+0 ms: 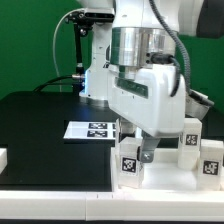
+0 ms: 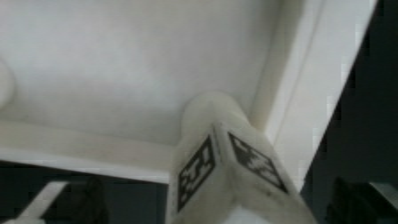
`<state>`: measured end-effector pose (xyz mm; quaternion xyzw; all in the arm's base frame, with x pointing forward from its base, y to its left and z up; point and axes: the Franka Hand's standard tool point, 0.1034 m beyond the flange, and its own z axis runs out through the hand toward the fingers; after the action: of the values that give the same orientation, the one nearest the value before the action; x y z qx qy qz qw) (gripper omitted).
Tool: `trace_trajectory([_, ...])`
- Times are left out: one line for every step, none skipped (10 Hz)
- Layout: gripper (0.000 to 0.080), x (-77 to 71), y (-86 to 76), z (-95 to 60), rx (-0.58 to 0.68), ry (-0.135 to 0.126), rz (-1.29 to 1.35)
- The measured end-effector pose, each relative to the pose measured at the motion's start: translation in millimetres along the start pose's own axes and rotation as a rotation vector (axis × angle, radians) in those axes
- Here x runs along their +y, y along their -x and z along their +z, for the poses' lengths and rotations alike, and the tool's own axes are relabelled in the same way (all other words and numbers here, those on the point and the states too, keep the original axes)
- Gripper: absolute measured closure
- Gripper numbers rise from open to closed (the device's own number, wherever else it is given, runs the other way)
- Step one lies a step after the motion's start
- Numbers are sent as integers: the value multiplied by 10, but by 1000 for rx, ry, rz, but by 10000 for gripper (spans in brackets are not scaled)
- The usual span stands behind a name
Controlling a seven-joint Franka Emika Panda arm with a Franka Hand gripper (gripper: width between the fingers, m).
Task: Assemble square table
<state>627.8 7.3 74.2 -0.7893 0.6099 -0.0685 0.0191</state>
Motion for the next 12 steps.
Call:
trace_trajectory([160, 7, -9, 7, 3, 1, -76])
trace_trajectory([151, 10, -16, 10, 4, 2, -128])
trace_trajectory([151, 12, -21, 11, 4, 3, -216])
trace_trajectory([151, 2, -22, 8, 9, 6, -326])
trace_trajectory([151, -41, -18, -14, 30, 17, -562])
trace_trajectory([151, -46, -46, -39, 29, 15, -728])
trace_trajectory([151, -42, -80, -80, 47, -4, -763])
trace_trajectory([151, -14, -116, -90, 66, -15, -774])
trace_trajectory([161, -4, -112, -74, 63, -10, -776])
trace_trajectory([161, -5, -114, -73, 64, -10, -775])
trace_trajectory([328, -3, -113, -71, 63, -11, -747])
trace_trajectory([462, -2, -111, -69, 62, -13, -677])
